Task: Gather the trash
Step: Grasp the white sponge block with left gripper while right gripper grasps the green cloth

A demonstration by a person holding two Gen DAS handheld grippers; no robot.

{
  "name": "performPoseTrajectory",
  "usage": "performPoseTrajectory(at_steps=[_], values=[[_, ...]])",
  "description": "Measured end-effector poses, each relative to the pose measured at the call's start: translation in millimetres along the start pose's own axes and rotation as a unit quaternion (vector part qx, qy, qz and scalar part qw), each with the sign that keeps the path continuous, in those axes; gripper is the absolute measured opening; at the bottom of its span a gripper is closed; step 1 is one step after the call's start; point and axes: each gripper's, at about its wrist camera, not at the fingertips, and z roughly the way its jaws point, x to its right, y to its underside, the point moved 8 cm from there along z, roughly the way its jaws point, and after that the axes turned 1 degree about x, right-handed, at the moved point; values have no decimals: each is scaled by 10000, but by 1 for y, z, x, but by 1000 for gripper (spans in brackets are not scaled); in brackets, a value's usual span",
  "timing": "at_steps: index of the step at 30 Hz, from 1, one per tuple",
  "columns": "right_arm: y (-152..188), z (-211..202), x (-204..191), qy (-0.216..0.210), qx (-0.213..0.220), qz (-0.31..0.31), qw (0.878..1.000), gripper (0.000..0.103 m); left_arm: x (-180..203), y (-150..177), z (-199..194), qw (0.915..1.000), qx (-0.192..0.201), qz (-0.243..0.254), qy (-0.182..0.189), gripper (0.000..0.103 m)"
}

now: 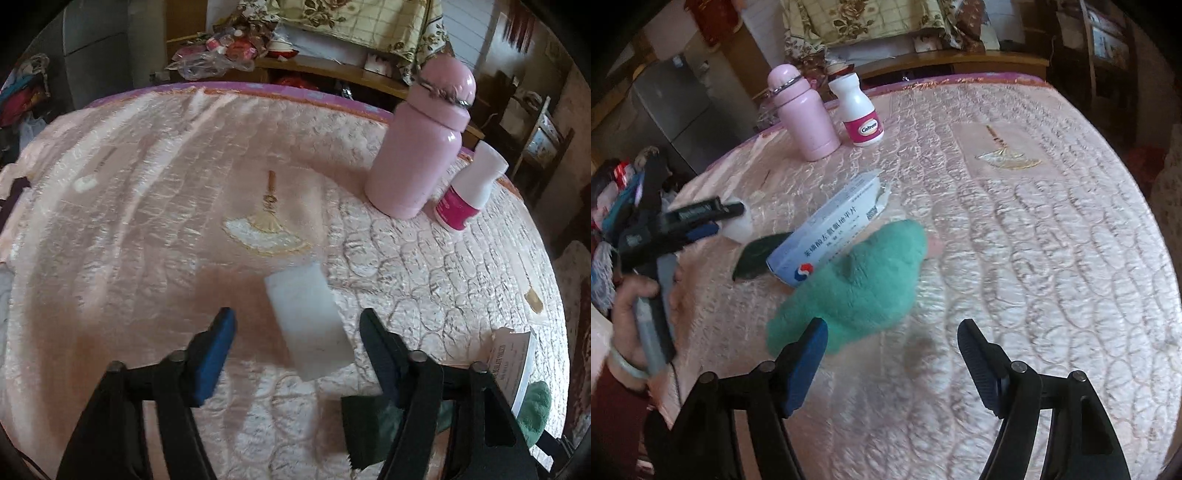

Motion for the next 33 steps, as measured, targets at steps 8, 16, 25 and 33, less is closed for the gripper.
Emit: performPoseTrajectory(at_steps=[8,16,25,33], values=[[-11,21,-19,-252,-48,339,9991,76,1,8,-9,9997,-52,49,223,29],[-12,10,-19,-458,-33,91,9989,43,10,29,-59,9979,51,403,501,29],[25,-36,-8,-667,-594,-602,9942,43,18,58,-84,9962,-110,398,773,29],[35,-21,5,-174,-682,-653,9954,63,66,119,-101,9883,-441,1035,1027,29]])
